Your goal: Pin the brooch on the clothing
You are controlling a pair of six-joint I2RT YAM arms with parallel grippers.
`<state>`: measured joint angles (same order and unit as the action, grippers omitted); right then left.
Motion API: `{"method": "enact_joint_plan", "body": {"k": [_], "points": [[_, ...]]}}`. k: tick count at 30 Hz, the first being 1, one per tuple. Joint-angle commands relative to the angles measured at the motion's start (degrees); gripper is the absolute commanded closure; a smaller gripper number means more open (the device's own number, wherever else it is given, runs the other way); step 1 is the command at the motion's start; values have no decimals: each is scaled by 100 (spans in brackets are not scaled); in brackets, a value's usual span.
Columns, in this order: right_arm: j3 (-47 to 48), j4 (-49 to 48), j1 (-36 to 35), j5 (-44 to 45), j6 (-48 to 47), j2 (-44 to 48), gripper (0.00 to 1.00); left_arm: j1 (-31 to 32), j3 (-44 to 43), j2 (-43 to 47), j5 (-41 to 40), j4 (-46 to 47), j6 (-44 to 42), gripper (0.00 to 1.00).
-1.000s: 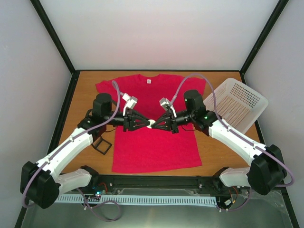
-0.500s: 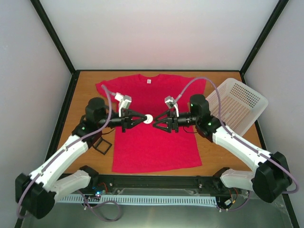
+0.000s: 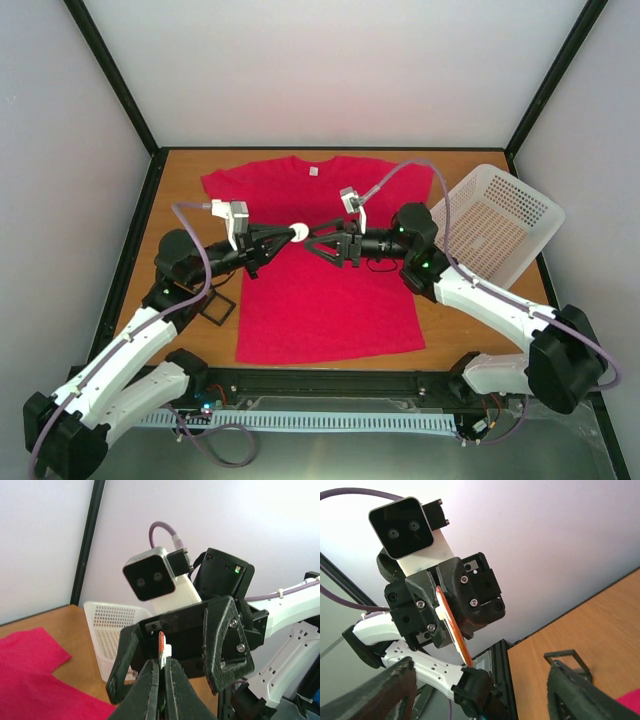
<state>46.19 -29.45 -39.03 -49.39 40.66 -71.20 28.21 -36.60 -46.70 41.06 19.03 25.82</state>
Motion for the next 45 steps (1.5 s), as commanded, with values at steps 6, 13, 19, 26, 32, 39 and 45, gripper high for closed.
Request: {"method": "enact_joint_plan", "body": {"k": [6, 13, 19, 26, 32, 39, 45], "points": [[433, -1016, -200, 112, 506, -479, 47, 53, 37, 109, -109, 719, 159, 99], [568, -949, -202, 157, 547, -600, 54, 53, 118, 165, -57, 887, 264, 99], [644, -928, -202, 105, 584, -730, 60, 49, 118, 209, -41, 903, 274, 99], [508, -1173, -200, 58, 713, -774, 60, 53, 113, 279, -124, 892, 297, 99], [495, -1226, -202, 72, 767, -822, 62, 53, 109, 291, -68, 944, 321, 99], [468, -1274, -202, 113, 830, -853, 63, 53, 53, 226, 10, 981, 295, 99], [573, -1033, -203, 207, 828, -897, 69, 53, -10, 192, 276, 940, 130, 99]]}}
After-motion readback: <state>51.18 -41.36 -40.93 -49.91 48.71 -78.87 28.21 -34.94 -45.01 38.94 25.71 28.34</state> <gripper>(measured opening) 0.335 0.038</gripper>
